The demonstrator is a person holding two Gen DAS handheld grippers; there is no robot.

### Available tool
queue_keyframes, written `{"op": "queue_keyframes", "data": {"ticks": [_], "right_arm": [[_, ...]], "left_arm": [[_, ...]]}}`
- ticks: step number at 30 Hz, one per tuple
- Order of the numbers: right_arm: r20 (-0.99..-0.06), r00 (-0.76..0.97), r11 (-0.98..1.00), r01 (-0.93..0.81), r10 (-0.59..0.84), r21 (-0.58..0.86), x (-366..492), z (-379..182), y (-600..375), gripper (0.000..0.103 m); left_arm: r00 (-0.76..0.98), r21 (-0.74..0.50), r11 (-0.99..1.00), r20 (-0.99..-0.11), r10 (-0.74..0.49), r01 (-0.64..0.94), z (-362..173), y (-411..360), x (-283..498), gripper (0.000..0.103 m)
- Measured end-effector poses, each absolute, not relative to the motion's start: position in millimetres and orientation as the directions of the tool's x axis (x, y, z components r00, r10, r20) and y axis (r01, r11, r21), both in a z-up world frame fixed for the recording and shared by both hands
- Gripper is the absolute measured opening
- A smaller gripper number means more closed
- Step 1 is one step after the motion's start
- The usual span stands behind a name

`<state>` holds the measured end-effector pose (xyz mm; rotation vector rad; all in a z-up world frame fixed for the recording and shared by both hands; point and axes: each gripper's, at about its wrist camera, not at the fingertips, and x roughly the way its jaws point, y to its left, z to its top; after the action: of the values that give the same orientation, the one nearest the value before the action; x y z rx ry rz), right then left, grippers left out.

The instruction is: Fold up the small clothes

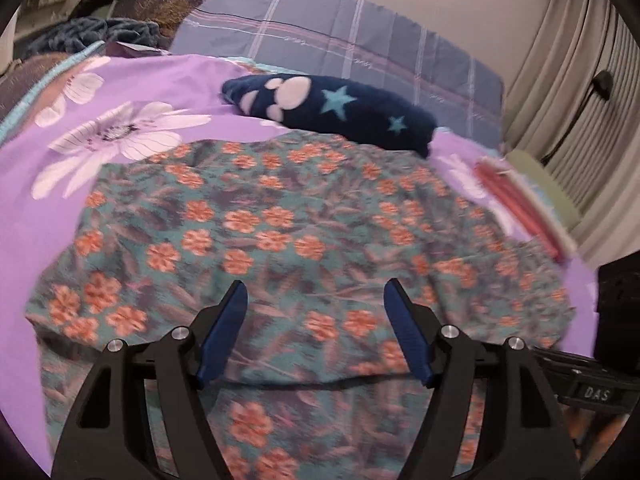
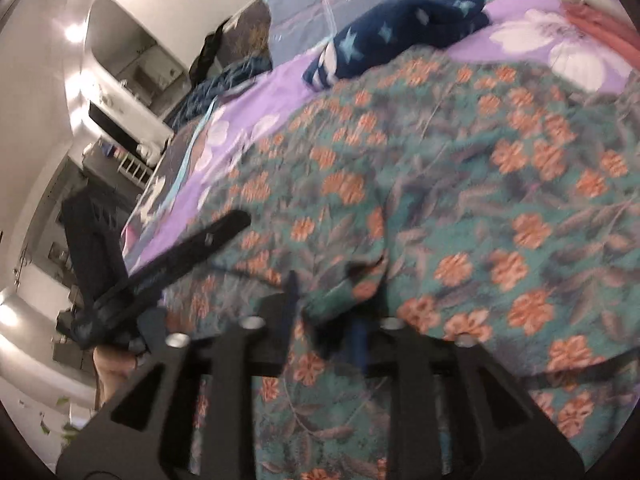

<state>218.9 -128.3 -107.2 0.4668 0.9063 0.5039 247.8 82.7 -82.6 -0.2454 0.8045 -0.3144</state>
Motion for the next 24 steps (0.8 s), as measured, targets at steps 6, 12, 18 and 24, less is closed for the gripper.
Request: {"op": "queue_keyframes", "data": {"ticks": [6, 12, 18, 24], "right_arm": [[-0.631, 0.409, 0.752, -0.368, 0.66, 0.547, 226.7, -96.1, -109.3, 0.032], [-0.695, 0.38, 0.767, -0.502, 0.611, 0.4, 194.7, -98.7, -106.0, 0.039], [-0.68, 0.392, 0.775, -0.44, 0.619, 0.452, 178.4, -105.4, -138.7, 0.041], [-0.688, 0.493, 0.845, -0.352, 0.532, 0.402, 156.0, -99.7, -178.1, 0.046]], "left_arm": [[0.607, -0.429, 0.868, -0.629, -0.485, 0.25, -79.4, 72.6, 241.7, 0.071], [0.522, -0.516, 0.789, -0.596, -0.61, 0.333, -84.5, 58.8, 237.7, 0.071], [0.489, -0.521, 0.781, -0.61, -0.623, 0.346, -90.3, 46.2, 236.8, 0.071], [0.5, -0.429, 0.84, -0.676, -0.542, 0.332, -91.7, 33.8, 236.9, 0.009]]}}
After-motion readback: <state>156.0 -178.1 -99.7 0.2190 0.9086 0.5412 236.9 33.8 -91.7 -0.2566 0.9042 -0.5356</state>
